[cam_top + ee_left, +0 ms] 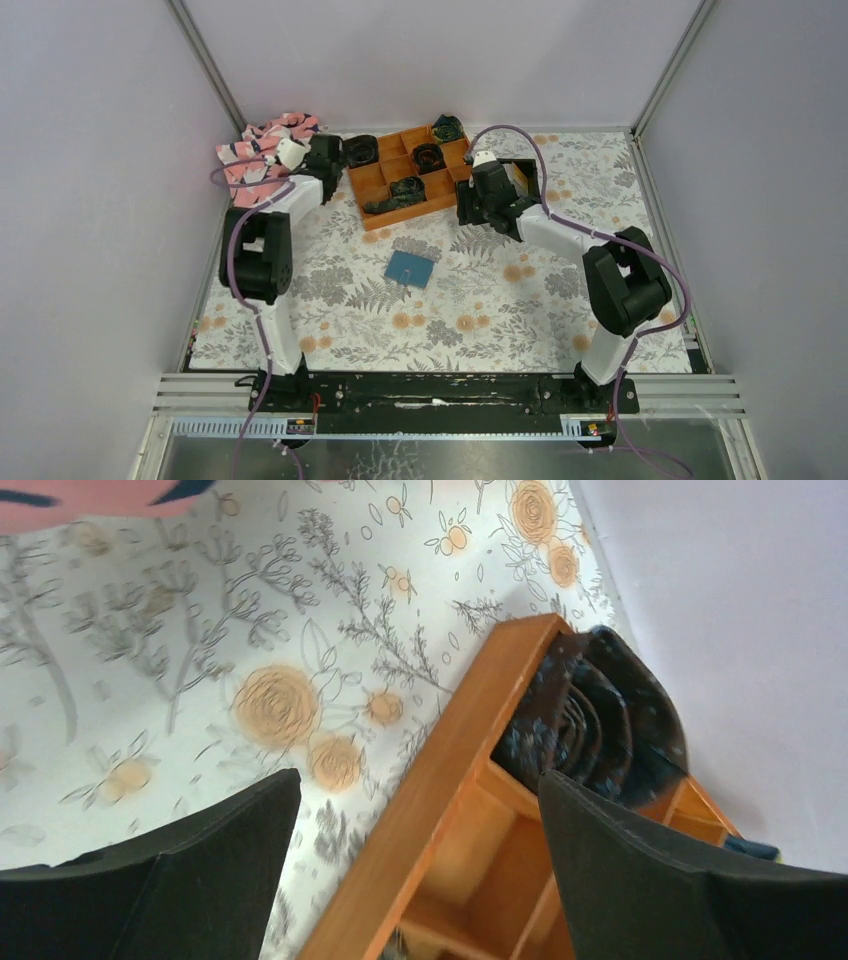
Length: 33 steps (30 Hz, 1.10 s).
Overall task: Put the credit cards into the card holder
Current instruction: Move the distractor to the center of the board, then adjust the card holder at the center of the board.
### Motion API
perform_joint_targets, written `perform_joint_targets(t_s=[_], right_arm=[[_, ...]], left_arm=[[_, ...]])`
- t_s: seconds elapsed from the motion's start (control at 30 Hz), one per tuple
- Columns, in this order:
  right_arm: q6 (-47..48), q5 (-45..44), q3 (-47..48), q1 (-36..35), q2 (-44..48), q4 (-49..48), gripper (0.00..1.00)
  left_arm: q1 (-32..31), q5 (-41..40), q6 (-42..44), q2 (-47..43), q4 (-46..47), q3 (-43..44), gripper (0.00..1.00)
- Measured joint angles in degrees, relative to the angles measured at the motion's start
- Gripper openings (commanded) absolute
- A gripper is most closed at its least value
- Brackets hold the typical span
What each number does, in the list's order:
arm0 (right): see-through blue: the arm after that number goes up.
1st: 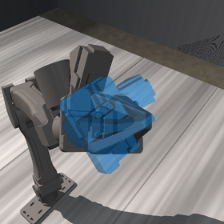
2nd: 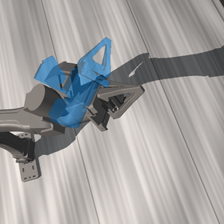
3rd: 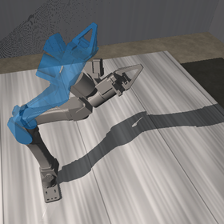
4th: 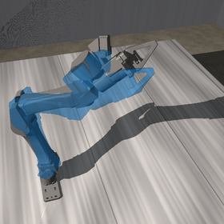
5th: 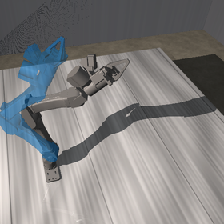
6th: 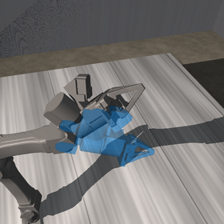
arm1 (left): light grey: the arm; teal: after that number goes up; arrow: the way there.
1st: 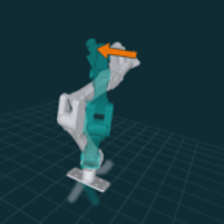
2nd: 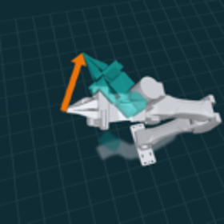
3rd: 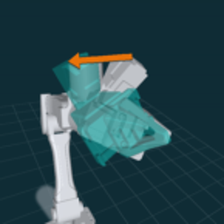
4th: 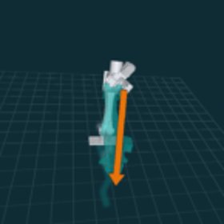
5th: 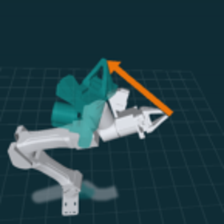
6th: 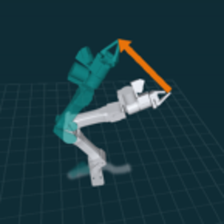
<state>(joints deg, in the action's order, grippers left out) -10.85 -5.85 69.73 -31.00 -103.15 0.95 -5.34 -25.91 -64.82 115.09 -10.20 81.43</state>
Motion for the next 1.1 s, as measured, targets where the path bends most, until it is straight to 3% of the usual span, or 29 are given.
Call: perform_joint_targets(t_s=[0.23,0.5,0.77,1.1], right_arm=[[-2.29,2.91,-6.93,-3.56,5.33,-0.52,0.56],[-9.53,9.33,-17.94,-5.79,10.25,-5.66,0.56],[-19.12,16.61,-26.56,-5.77,11.17,-16.76,0.55],[-28.79,22.71,-29.35,-5.75,7.82,-30.49,0.53]], left_arm=[[-3.69,-1.25,0.0,-16.09,0.48,-12.79,0.95],[-16.26,-1.73,2.95,-27.3,1.64,-27.32,0.91],[-25.55,-3.26,6.93,-28.46,3.02,-33.75,0.9],[-28.83,-3.89,11.45,-23.39,5.6,-33.79,0.89]])
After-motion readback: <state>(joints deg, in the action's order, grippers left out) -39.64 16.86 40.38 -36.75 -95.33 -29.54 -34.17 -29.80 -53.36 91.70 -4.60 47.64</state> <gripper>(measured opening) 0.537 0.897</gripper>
